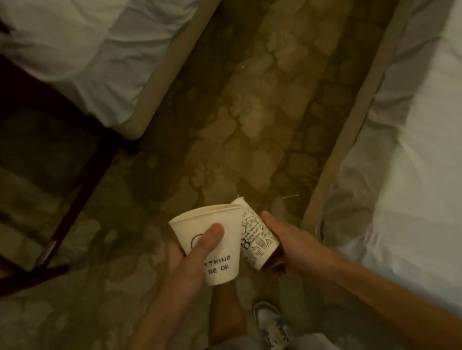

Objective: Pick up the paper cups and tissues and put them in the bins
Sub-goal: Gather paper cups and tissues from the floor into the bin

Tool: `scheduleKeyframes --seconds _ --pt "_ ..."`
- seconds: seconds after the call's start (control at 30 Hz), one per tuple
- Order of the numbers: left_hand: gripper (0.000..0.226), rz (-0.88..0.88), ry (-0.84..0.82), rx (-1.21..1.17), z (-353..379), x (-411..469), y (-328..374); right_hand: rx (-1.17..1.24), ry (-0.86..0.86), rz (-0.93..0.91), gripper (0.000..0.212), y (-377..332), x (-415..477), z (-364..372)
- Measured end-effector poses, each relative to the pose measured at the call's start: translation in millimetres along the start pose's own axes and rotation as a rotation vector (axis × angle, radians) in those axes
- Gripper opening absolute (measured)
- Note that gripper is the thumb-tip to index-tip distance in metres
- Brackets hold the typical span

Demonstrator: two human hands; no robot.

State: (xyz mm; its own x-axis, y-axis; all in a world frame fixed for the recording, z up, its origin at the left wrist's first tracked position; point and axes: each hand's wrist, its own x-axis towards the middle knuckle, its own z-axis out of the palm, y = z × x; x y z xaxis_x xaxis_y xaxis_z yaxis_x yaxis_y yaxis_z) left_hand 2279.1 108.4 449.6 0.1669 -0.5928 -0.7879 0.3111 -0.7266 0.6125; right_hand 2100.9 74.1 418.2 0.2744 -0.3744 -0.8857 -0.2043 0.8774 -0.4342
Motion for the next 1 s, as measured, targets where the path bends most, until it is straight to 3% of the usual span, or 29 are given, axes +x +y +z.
scheduleKeyframes --seconds 0.1,0.33,0.47,0.73,0.9,1.0 --pt "0.081 -0.079 -0.006 -0.024 16.2 63.6 39.3 0.012 0.059 -0.068 0.049 -49.6 37.2 -14.3" --pt "0.092 -0.141 -0.061 0.063 65.8 201.5 151.6 0.143 0.050 -0.136 0.057 -172.0 114.3 -60.1" --pt "0.082 -0.210 -0.140 0.053 119.5 242.8 207.7 0.244 0.235 -0.202 0.065 -222.5 134.6 -100.3" --pt "0.075 -0.271 -0.167 0.112 272.7 353.8 310.5 0.249 0.351 -0.280 0.040 -340.5 184.1 -239.5" --pt "0.087 -0.294 -0.180 0.144 402.3 423.7 372.0 0.212 0.430 -0.282 0.050 -437.9 202.9 -361.1" --pt "0.080 -0.276 -0.238 0.072 478.4 460.3 417.0 0.224 0.495 -0.332 0.044 -503.7 208.9 -431.1"
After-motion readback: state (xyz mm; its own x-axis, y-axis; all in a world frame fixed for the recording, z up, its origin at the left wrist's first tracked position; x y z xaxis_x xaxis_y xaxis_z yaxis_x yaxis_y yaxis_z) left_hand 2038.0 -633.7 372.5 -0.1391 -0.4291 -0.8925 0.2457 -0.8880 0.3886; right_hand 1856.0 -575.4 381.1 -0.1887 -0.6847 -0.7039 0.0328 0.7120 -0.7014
